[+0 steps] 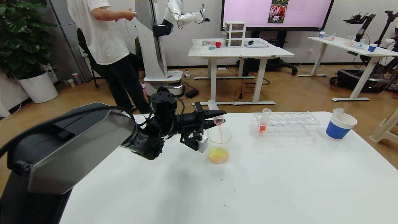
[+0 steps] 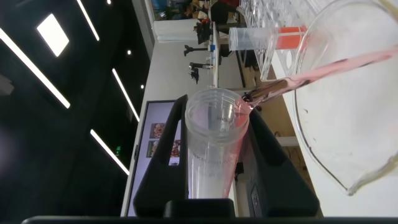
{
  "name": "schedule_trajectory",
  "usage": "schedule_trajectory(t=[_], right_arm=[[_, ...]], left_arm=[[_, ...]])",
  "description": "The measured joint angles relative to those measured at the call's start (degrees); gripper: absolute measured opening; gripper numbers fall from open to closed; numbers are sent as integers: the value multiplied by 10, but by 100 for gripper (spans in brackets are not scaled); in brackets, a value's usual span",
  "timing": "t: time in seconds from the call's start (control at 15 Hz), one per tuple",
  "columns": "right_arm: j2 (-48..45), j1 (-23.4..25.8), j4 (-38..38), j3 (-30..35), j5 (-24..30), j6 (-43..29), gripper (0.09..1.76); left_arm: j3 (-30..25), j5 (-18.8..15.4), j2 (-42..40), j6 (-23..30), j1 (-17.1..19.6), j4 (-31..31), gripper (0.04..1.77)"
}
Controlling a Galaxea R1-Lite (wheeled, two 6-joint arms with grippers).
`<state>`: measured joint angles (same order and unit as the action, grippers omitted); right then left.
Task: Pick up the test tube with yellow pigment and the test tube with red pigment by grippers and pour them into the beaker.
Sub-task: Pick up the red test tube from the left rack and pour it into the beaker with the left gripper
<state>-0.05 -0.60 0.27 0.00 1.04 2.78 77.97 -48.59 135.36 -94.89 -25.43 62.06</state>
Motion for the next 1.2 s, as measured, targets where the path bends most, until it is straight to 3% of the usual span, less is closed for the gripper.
schedule_trajectory(t=[0.6, 0.8, 0.93, 1.2], right_arm=[[0, 0, 0, 0, 0, 0, 174], [0, 0, 0, 0, 0, 0, 174], [0, 0, 0, 0, 0, 0, 174], [0, 0, 0, 0, 0, 0, 174]], left_arm=[[1, -1, 6, -98, 1, 0, 51], [-1, -2, 6, -100, -1, 0, 51], [-5, -2, 6, -82, -1, 0, 51], [0, 16, -4, 41, 1, 8, 51]])
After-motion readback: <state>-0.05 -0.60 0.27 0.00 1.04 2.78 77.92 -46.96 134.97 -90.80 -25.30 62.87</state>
